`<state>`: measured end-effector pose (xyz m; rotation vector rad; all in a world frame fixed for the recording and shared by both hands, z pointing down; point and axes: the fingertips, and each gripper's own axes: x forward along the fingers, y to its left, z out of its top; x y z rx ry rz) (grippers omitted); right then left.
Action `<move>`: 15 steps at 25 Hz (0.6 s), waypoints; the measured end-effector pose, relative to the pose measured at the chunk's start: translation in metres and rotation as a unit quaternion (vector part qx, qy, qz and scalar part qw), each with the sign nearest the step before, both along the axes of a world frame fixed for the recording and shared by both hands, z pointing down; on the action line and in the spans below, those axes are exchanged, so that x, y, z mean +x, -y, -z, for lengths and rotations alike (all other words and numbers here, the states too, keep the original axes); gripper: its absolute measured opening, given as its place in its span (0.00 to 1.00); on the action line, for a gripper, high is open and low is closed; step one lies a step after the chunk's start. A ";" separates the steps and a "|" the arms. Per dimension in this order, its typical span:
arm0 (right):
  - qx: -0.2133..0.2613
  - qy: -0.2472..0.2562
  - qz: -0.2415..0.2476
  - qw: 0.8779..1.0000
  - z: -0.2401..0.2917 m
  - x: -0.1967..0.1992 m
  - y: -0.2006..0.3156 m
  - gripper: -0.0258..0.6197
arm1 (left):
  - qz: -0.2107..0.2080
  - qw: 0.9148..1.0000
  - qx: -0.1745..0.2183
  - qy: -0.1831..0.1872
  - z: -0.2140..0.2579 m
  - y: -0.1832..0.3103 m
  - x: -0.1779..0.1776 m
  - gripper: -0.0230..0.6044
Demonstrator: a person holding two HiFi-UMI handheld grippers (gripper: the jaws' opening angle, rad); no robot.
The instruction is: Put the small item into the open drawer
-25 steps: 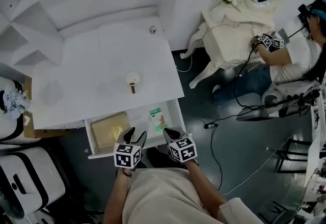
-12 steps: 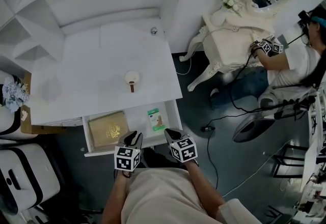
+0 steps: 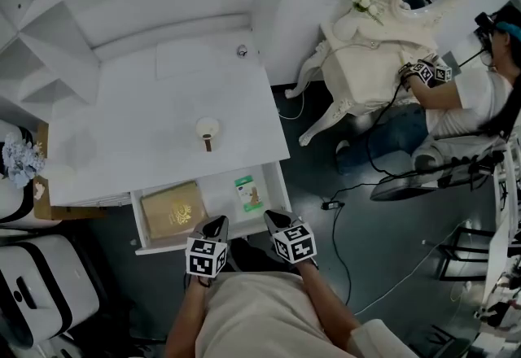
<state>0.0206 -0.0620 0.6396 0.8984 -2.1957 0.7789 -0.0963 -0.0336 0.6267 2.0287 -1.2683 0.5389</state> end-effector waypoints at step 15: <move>-0.006 -0.002 0.007 1.000 -0.009 0.001 0.002 0.08 | 0.021 1.000 -0.006 -0.003 -0.002 0.005 -0.003 0.06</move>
